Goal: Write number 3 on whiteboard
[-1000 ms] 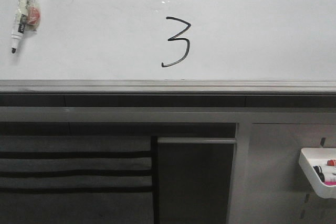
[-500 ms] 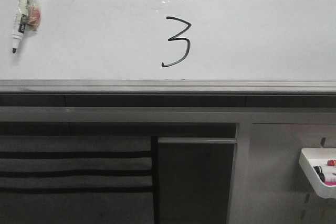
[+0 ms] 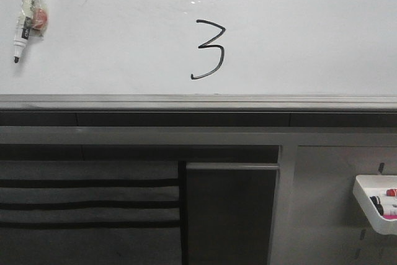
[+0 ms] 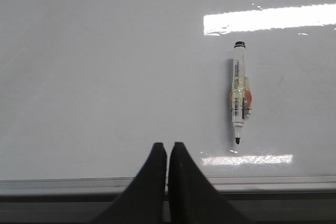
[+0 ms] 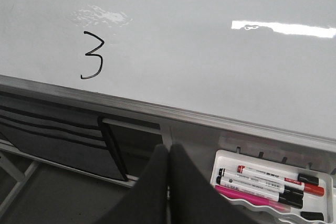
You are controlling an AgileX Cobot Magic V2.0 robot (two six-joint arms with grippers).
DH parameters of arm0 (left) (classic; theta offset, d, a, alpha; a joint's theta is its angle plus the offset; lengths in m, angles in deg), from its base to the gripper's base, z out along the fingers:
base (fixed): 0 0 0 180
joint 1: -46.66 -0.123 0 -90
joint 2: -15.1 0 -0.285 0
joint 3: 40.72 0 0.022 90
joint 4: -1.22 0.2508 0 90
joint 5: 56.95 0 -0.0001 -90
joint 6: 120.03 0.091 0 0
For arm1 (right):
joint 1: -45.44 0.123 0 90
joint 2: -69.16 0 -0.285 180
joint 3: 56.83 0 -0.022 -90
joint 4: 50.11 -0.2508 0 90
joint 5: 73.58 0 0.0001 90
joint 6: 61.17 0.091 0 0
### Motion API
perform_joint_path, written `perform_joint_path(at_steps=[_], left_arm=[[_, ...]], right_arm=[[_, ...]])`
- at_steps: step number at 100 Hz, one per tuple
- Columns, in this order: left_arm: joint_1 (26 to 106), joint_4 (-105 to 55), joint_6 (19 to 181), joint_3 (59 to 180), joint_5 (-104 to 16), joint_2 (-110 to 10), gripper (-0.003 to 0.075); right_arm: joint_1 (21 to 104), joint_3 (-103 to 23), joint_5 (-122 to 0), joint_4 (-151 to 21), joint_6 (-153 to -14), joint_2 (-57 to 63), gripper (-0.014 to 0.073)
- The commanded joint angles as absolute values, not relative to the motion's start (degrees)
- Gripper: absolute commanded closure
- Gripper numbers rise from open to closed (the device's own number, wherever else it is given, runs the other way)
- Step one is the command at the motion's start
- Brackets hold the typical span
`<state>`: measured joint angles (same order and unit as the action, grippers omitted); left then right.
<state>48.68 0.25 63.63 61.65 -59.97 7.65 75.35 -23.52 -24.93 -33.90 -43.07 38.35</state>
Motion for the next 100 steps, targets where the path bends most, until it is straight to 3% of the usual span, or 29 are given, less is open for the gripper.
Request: perform_joint_path(at_steps=[1,15,58,86,100], left_arm=[[48.87,0.31,63.04,61.54,-64.64,9.46,0.0739],[48.87,0.31,63.04,61.54,-64.64,9.46,0.0739],[48.87,0.31,63.04,61.54,-64.64,9.46,0.0739],[48.87,0.31,63.04,61.54,-64.64,9.46,0.0739],[48.87,0.31,63.04,61.54,-64.64,9.46,0.0739]], right_arm=[[75.01,-24.30,-29.22,-32.20,-43.10,38.14,0.0668],[72.18,-21.05,-31.57,-33.18,-43.10,42.50,0.0668],[51.77,11.74,-64.47,-45.05,-43.07,60.06,0.0668],[48.92,22.83,-76.78,-45.77,-43.07,63.08,0.0668],[48.92,22.08,-74.80,-45.77,-43.07,63.08,0.0668]])
